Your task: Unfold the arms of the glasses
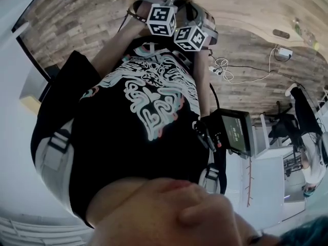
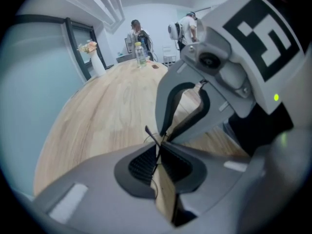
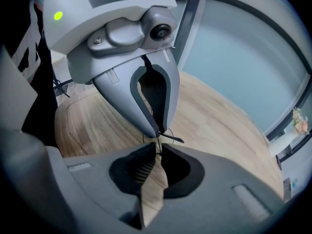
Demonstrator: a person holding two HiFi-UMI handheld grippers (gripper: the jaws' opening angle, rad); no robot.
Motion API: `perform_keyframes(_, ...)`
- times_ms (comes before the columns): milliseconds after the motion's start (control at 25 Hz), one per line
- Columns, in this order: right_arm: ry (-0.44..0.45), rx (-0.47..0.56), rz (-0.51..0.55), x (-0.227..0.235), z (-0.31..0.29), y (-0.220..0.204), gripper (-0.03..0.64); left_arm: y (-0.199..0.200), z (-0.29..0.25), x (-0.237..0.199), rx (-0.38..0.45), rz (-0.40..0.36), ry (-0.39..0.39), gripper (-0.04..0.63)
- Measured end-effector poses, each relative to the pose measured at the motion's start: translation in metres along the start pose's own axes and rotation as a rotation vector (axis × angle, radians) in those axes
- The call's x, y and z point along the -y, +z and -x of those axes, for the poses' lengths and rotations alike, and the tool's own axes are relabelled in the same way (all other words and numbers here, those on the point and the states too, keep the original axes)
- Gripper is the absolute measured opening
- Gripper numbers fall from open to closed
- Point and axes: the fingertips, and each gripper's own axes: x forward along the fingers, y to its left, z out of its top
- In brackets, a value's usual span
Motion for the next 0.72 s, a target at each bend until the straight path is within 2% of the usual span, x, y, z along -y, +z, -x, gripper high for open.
perform_keyframes(520,-0.011,-0.039,-0.036,0.0,-0.007,-0.015,0.037,0.011,0.008,-0.015,0.061,0.042,0.048,0.013)
perform_keyframes(720,-0.014,-0.053,-0.045,-0.003,-0.005,-0.027,0.037,0.02,0.015,-0.019,0.087,0.082,0.071,0.012)
